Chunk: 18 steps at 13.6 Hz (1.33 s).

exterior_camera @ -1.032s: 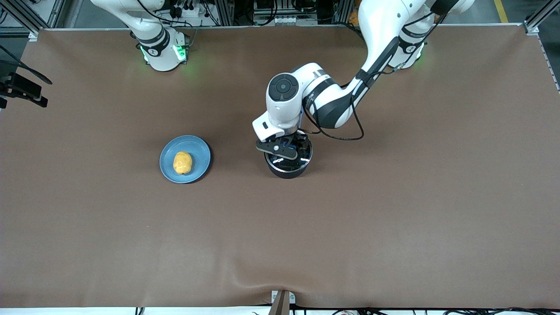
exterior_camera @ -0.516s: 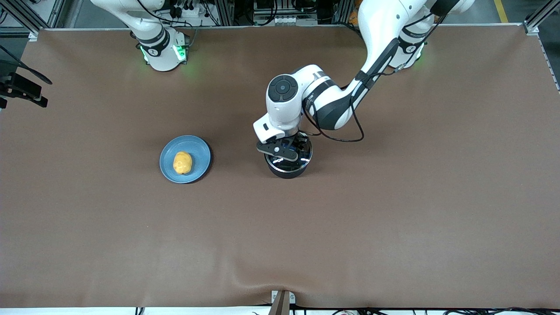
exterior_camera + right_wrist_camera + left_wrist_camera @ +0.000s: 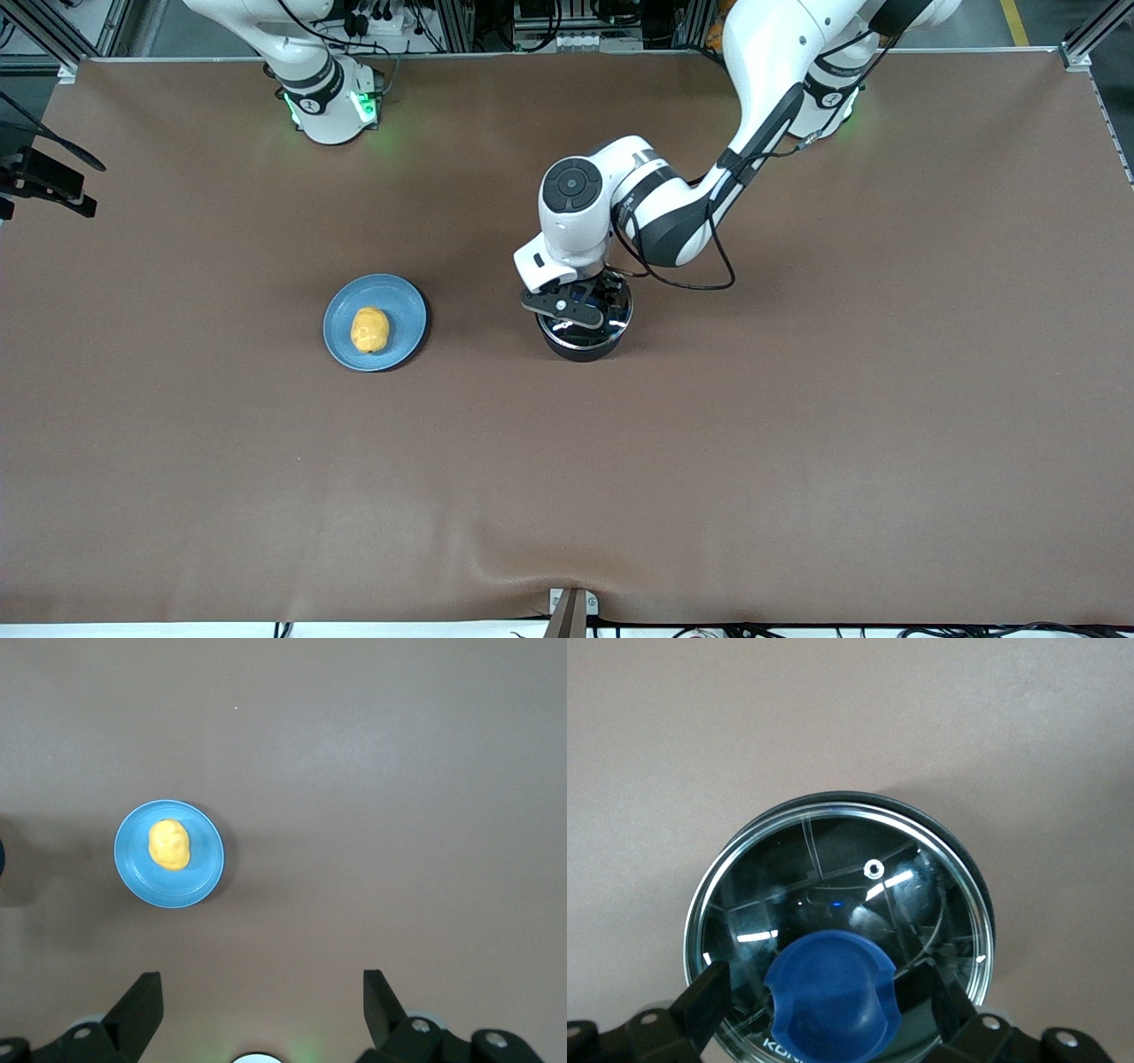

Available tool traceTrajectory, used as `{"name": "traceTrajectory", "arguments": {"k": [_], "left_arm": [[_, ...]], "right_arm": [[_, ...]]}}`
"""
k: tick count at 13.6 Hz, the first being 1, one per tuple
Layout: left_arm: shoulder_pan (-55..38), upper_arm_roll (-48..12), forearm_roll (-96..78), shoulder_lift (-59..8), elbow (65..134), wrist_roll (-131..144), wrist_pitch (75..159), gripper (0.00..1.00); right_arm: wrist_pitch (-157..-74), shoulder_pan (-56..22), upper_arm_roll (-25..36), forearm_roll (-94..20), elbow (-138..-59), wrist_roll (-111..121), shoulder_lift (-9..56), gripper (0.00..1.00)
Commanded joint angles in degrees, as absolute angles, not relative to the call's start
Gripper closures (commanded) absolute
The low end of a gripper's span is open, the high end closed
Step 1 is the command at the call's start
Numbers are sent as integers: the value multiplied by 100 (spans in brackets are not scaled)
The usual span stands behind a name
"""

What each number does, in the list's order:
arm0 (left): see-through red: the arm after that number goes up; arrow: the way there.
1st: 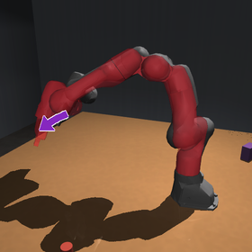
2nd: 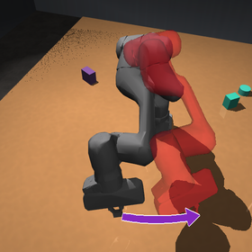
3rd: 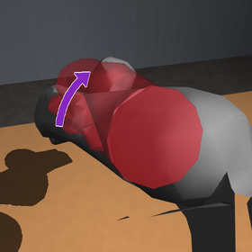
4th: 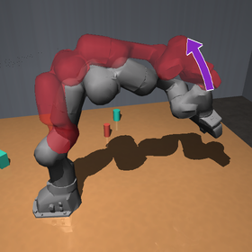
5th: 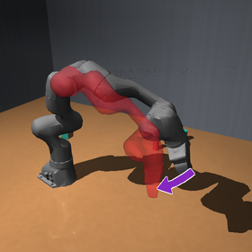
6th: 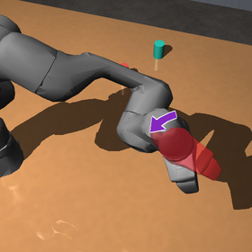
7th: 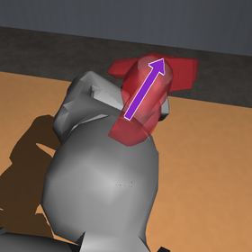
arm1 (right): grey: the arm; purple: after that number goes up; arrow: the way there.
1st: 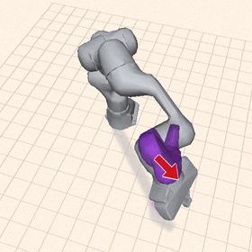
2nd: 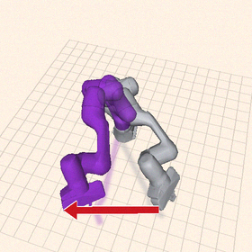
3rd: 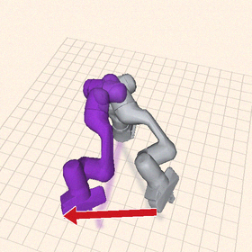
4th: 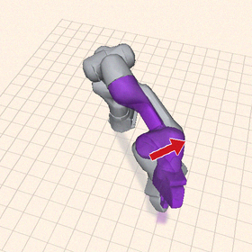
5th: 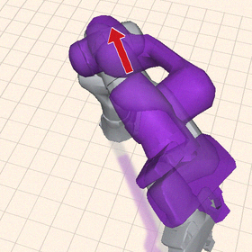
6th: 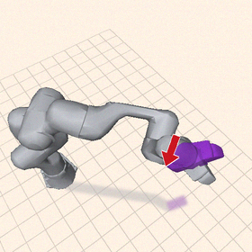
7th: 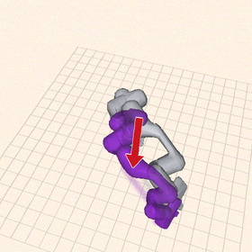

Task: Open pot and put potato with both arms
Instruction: 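Lower the left gripper and grasp the blue knob of the lid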

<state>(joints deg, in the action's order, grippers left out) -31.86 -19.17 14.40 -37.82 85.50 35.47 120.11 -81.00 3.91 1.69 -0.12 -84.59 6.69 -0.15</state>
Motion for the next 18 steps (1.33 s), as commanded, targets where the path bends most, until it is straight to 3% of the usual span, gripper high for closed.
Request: {"name": "traceTrajectory", "arguments": {"k": [1, 2, 3, 11, 14, 18], "left_arm": [[-3217, -1907, 1591, -3823, 8499, 3560, 11997, 0], [-3217, -1907, 1591, -3823, 8490, 3551, 11988, 12], [-3217, -1916, 1591, -3823, 8490, 3559, 11988, 14], [-3217, -1916, 1582, -3858, 8517, 3551, 11892, 24], [-3217, -1916, 1547, -3850, 8508, 3559, 11865, 38], [-3208, -1934, 1477, -3814, 8473, 3586, 11567, 70]], "right_arm": [[-8060, 422, 141, 0, -8376, 633, 9, 0], [-8060, 431, 141, 0, -8376, 633, 9, 0], [-8060, 431, 141, 0, -8376, 633, 9, 0], [-8060, 431, 141, 0, -8376, 624, 9, 0], [-8060, 431, 141, 0, -8376, 624, 9, 0], [-8060, 431, 141, 0, -8376, 624, 9, 0]]}}
